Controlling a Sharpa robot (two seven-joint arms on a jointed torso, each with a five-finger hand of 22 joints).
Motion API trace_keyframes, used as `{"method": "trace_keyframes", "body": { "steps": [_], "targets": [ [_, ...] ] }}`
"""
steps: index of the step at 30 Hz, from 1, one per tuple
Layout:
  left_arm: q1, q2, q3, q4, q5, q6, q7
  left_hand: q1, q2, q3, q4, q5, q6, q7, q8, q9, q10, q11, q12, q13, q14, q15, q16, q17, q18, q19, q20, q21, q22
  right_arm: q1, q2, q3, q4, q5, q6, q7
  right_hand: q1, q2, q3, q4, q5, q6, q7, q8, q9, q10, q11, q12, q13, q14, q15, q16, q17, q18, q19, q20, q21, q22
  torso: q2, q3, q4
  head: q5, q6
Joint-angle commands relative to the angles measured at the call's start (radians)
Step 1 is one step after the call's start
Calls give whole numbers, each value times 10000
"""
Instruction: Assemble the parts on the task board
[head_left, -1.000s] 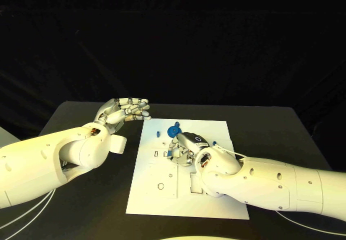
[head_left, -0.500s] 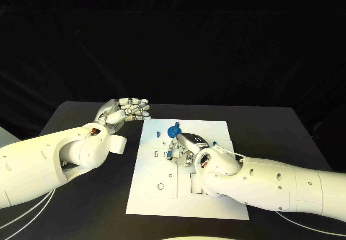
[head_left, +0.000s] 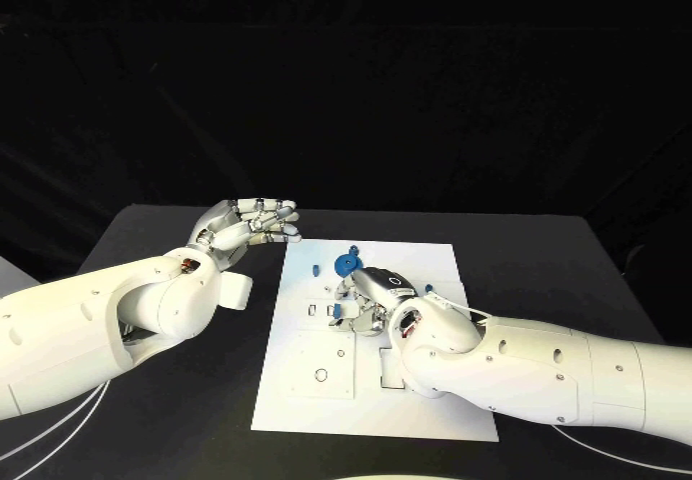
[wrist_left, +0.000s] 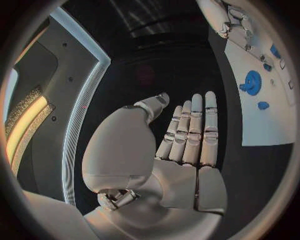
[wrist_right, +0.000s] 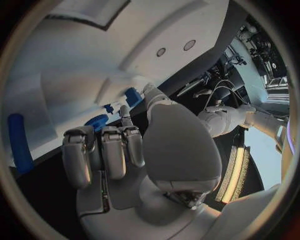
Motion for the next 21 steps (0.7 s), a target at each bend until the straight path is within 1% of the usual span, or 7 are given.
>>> {"method": "trace_keyframes", "body": {
  "steps": [1, 9, 13, 16, 17, 18, 21],
  "targets": [
    [21, 8, 8, 7, -33, 172, 38, 71, 33, 64, 22, -7, 66, 27, 48, 14, 43, 8, -37, -14, -57, 22, 36, 10, 84, -47, -4, 31, 11, -8, -54, -3, 92, -118, -118, 141, -40, 35, -103, 7, -48, -70, 14, -49, -20, 491, 82, -80, 2095, 1045, 51, 53, 2632, -143, 1028, 88, 54, 2628, 1, 3, 7, 1, -8],
    [21, 58, 7, -126, -553, 160, -511, -122, -34, 9, 91, -26, 14, 55, 23, 0, 71, 11, -9, 4, 58, 3, 221, 95, 101, -43, -7, 192, 108, 19, -720, 24, 772, 181, -962, 861, -50, 89, -288, 21, -2, -68, 21, -62, -31, 517, 91, -42, 2118, 1045, 62, 53, 2632, -143, 1028, 103, 54, 2628, -24, 16, 3, 47, -1],
    [21, 126, 7, -266, -1384, 278, -1586, -790, -193, -424, 584, -43, 24, -59, 102, 31, 696, -206, 500, 265, 1183, -303, 1629, 830, 147, 723, -266, 1008, 536, 251, -1329, 78, 1255, 1274, -1282, 2027, 169, 299, -234, -7, 305, 17, 3, -26, -29, 465, 75, -108, 2068, 1036, 51, 40, 2594, -143, 1028, 102, 54, 2628, -30, 5, -40, 87, 28],
    [24, 208, 8, -415, -2241, 585, -2644, -956, -297, -1095, 1064, -37, -194, -451, 809, 335, 804, -578, 1933, 1212, 2048, -575, 4424, 2546, 143, 1576, -786, 2621, 1500, 483, -1835, 143, 1638, 2381, -1230, 2715, 159, 284, -265, 13, 459, 57, -7, -4, -27, 392, 68, -202, 2001, 1015, 44, 7, 2506, -101, 948, 96, -108, 2534, -18, 12, -61, 86, 59],
    [25, 253, 8, -480, -2668, 714, -3037, -1224, -263, -1359, 1377, -92, -43, -478, 1159, 489, 1251, -698, 2710, 1682, 2971, -812, 6215, 4473, 128, 1724, -811, 3075, 1784, 586, -2030, 162, 1773, 2832, -1175, 2950, 167, 291, -267, 6, 513, 94, -17, 20, -20, 374, 60, -224, 1986, 1000, 38, -17, 2442, -66, 881, 94, -245, 2455, -17, 12, -53, 75, 69],
    [27, 302, 9, -550, -3111, 885, -3423, -1218, -247, -1513, 1522, -76, -34, -583, 1453, 633, 1267, -794, 3398, 2171, 3358, -915, 7139, 5453, 127, 1814, -922, 3534, 2080, 672, -2176, 174, 1868, 3170, -1116, 3118, 194, 308, -254, -2, 565, 119, -25, 40, -15, 361, 52, -240, 1974, 994, 32, -26, 2420, -54, 858, 89, -291, 2429, -24, 16, -62, 77, 59],
    [62, 446, 12, -703, -4348, 1528, -4540, -934, -98, -2099, 2244, -30, -486, -784, 2851, 1460, 116, -991, 6916, 4844, 4111, -1086, 9105, 7755, 31, 1417, -1086, 5681, 3885, 981, -2708, 203, 2189, 4105, -881, 3522, 255, 340, -219, -13, 682, 163, -41, 82, -5, 338, 36, -268, 1953, 995, 17, -25, 2426, -35, 820, 77, -371, 2384, -54, 31, -100, 101, 38]
  ]
}}
